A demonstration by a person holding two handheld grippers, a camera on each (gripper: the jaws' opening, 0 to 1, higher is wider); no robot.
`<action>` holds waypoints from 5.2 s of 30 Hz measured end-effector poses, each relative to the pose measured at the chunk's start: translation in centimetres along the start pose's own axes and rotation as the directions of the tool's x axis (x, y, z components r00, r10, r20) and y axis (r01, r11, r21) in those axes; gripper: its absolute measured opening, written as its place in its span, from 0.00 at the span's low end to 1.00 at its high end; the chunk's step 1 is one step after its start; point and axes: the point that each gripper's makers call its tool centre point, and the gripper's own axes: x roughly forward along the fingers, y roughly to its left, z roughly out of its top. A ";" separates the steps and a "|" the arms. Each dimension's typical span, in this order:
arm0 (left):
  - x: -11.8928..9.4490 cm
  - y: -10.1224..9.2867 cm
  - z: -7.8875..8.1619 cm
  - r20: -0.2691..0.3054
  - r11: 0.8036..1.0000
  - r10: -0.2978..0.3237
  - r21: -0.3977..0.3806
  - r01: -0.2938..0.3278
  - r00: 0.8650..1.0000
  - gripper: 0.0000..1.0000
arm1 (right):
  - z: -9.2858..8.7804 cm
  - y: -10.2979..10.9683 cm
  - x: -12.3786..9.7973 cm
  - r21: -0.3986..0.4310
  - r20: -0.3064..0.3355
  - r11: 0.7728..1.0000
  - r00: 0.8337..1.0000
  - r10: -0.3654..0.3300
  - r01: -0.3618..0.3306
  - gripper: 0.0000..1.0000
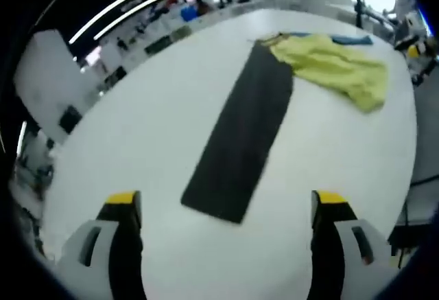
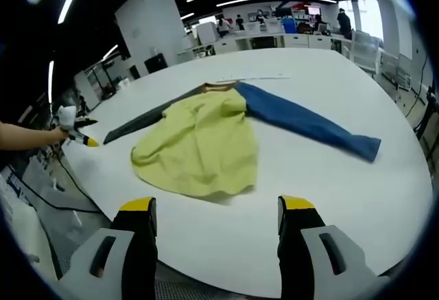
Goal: Fold the garment on the visible template until the final outline fits inside the template.
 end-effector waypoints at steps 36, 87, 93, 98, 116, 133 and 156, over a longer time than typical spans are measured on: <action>-0.4 -3.9 3.0 0.117 0.969 -0.052 -0.235 0.079 0.992 0.93 | 0.7 0.5 0.9 -0.013 0.013 1.000 0.999 0.029 -0.029 0.72; -0.9 -12.6 2.6 0.115 0.941 -0.170 -0.275 0.195 0.979 0.81 | 1.4 0.9 1.8 -0.029 0.024 0.997 0.998 0.065 -0.065 0.71; -0.6 -13.7 2.4 0.110 0.937 -0.185 -0.279 0.209 0.977 0.81 | 1.3 1.1 1.9 -0.032 0.022 0.997 0.997 0.071 -0.070 0.71; -0.6 -14.3 2.5 0.114 0.936 -0.191 -0.278 0.216 0.975 0.81 | 1.2 0.7 1.7 -0.032 0.021 0.997 0.998 0.066 -0.065 0.71; 0.0 -15.7 2.8 0.120 0.932 -0.206 -0.279 0.232 0.971 0.79 | 0.3 0.0 1.7 -0.023 0.008 0.998 0.999 0.053 -0.053 0.71; 0.5 -17.4 3.3 0.128 0.926 -0.228 -0.279 0.256 0.965 0.78 | -0.1 0.0 1.7 -0.010 0.008 0.998 0.998 0.058 -0.058 0.71; 1.5 -19.4 3.8 0.142 0.927 -0.259 -0.242 0.288 0.955 0.75 | -0.7 -0.2 1.7 -0.006 0.000 0.998 0.998 0.055 -0.055 0.71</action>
